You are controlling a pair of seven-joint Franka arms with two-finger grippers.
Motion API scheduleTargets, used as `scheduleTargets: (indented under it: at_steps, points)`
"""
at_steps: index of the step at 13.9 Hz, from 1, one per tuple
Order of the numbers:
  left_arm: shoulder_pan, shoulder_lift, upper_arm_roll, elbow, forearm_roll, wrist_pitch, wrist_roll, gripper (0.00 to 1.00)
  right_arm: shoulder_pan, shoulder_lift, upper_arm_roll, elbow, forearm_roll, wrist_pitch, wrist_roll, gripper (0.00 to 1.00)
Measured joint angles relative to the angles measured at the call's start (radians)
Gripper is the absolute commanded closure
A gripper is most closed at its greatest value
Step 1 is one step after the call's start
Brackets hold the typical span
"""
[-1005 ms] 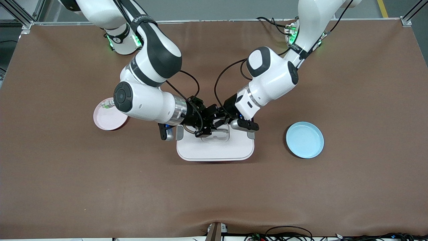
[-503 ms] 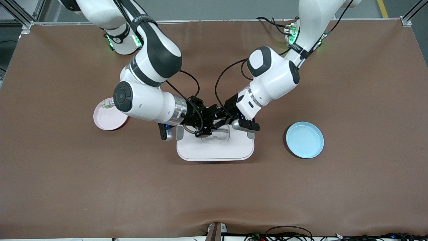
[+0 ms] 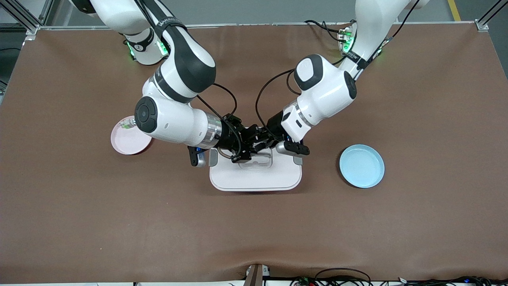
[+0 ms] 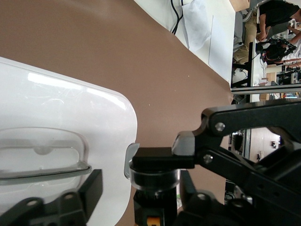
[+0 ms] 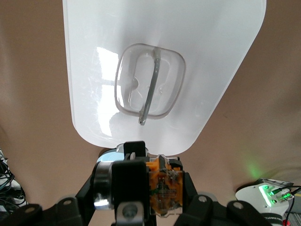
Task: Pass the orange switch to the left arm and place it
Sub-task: 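Grasp the switch with the left gripper while the right gripper releases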
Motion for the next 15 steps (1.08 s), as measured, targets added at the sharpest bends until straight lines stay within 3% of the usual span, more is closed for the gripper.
scheduleTargets:
  at_steps: [3, 4, 5, 6, 7, 8, 9, 10, 15]
  points:
    - [-0.001, -0.005, -0.004, 0.005, 0.0, 0.0, 0.0, 0.93, 0.002, 0.007, 0.001, 0.001, 0.001, 0.001, 0.0, 1.0]
    - [0.001, -0.005, -0.004, 0.005, -0.001, -0.001, -0.003, 1.0, 0.002, 0.008, 0.002, 0.002, 0.003, 0.004, 0.0, 1.0]
    - [0.001, -0.005, -0.004, 0.005, -0.001, -0.001, -0.003, 1.0, 0.002, 0.009, 0.002, 0.003, 0.003, 0.004, 0.0, 1.0]
    - [0.001, -0.005, -0.004, 0.005, -0.001, -0.002, -0.003, 1.0, 0.002, 0.009, 0.002, 0.004, 0.003, 0.004, 0.0, 0.87]
    - [0.001, -0.005, -0.004, 0.006, -0.001, -0.002, -0.003, 1.0, 0.002, 0.009, 0.002, 0.004, 0.003, 0.004, 0.0, 0.41]
    - [0.001, -0.005, -0.004, 0.006, -0.001, -0.002, -0.003, 1.0, 0.002, 0.009, 0.002, 0.004, 0.003, 0.004, 0.0, 0.34]
    - [0.001, -0.005, -0.004, 0.006, -0.001, -0.003, -0.003, 1.0, 0.002, 0.009, 0.002, 0.004, 0.003, 0.004, 0.0, 0.08]
    - [0.001, -0.005, -0.004, 0.006, -0.001, -0.003, -0.003, 1.0, 0.002, 0.009, 0.001, 0.004, 0.004, 0.004, 0.0, 0.0]
    - [0.006, -0.005, -0.001, -0.004, 0.0, -0.018, 0.005, 1.0, -0.008, 0.009, -0.009, 0.025, 0.003, -0.001, -0.001, 0.0]
